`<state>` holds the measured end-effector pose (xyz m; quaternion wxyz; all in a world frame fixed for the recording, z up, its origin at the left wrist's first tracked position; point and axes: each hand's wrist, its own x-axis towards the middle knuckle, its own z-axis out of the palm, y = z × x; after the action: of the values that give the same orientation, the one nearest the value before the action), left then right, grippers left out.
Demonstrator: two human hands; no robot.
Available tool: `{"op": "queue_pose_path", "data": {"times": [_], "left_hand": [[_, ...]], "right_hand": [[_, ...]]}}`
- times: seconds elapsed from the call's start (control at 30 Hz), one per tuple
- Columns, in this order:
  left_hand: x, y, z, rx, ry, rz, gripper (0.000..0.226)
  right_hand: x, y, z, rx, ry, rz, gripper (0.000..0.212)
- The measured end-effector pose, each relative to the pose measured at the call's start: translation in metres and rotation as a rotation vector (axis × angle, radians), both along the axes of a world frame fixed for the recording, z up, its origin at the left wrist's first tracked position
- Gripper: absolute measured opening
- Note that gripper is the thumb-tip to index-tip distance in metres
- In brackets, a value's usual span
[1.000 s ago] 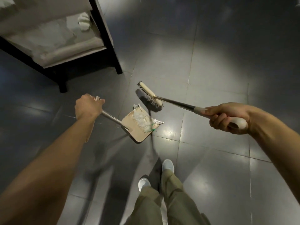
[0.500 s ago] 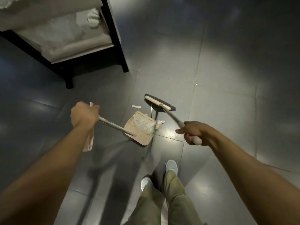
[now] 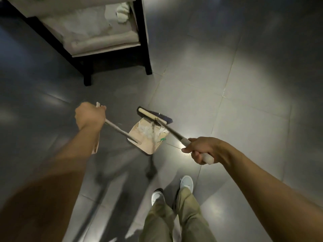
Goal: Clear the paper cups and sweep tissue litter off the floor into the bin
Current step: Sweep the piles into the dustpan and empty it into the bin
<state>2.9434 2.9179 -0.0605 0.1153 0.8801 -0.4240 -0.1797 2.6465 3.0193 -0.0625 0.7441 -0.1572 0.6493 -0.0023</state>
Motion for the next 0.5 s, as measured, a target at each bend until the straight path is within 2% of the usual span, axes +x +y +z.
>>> {"op": "queue_pose_path", "data": {"times": [0.07,0.23,0.5], "left_hand": [[-0.002,-0.003,0.002,-0.015,0.029,0.003,0.040],[0.006,0.000,0.004,-0.023,0.065,0.015,0.040],[0.031,0.028,0.014,-0.052,0.076,0.003,0.036]], "right_hand": [[-0.003,-0.001,0.015,0.047,-0.050,-0.008,0.030],[-0.017,-0.006,0.060,0.066,-0.170,-0.119,0.010],[0.000,-0.010,0.106,-0.042,-0.163,-0.139,0.016]]}}
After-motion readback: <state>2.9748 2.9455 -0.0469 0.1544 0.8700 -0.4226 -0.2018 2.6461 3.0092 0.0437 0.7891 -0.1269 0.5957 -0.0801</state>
